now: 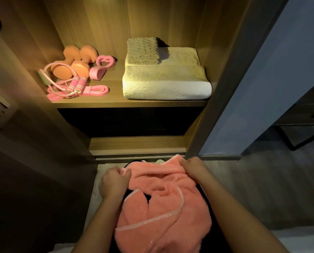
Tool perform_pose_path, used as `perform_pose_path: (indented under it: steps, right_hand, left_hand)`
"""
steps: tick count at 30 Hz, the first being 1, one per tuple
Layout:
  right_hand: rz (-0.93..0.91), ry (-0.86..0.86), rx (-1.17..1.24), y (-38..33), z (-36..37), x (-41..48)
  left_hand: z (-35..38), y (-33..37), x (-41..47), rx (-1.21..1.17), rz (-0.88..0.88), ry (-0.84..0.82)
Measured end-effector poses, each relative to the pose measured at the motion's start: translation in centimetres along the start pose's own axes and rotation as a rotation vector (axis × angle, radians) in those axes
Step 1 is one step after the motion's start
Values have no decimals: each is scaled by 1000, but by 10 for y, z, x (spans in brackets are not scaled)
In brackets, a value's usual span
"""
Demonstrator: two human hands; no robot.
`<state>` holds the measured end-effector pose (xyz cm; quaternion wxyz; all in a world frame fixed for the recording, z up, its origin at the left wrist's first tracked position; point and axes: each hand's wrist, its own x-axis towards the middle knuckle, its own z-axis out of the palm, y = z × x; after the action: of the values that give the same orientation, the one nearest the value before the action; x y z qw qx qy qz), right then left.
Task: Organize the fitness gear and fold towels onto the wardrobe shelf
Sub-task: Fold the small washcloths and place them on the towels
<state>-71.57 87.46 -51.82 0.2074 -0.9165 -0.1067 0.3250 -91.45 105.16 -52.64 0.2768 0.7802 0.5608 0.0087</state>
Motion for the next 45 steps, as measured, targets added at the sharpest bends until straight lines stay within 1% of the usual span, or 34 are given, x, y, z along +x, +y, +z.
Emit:
perform_pose_path:
  steps: [1,3,6,7,9,11,13,15,17,20,23,28,33,38,42,45]
  right_hand:
    - [30,27,-17,2,1,3]
    - [70,17,67,2,0,7]
    - [150,-103,209,-1,-12,12]
    - [167,-127,235,-1,-18,14]
    - [169,-87,328,0,-30,17]
    - [131,-36,500,-3,-47,19]
    - [60,3,632,-13,-70,16]
    - [-31,88,672,-30,-97,12]
    - [-127,183,700,-50,-130,5]
    - [-265,282,737,-85,-186,-12]
    - [-410,380,778,-120,-244,-45]
    - [-631,481,872,-166,-322,-125]
    - [-802,521,924,-190,-369,-200]
    - [-876,626,881,-196,-391,-248]
    - [-893,650,852,-193,-399,-267]
    - [-896,679,833,-193,-402,-271]
  left_hand:
    - [-3,1,4,-21,-23,-46]
    - [-7,1,11,-35,-67,-123]
    - [-17,-2,20,-60,-100,-224]
    - [-21,-2,23,-147,-128,-249]
    - [-35,1,29,-471,-192,-272]
    - [-55,13,34,-751,-222,-258]
    - [-79,31,40,-871,-174,-252]
    - [-108,55,45,-893,-77,-236]
    - [-143,81,48,-884,34,-186]
    - [-202,119,47,-905,225,-109]
    - [-265,156,33,-918,389,36]
    - [-364,196,-11,-906,587,232]
    - [-432,215,-55,-955,705,377]
    - [-467,222,-86,-904,769,486]
    - [-480,223,-101,-895,781,507]
    - [-482,225,-107,-894,781,479]
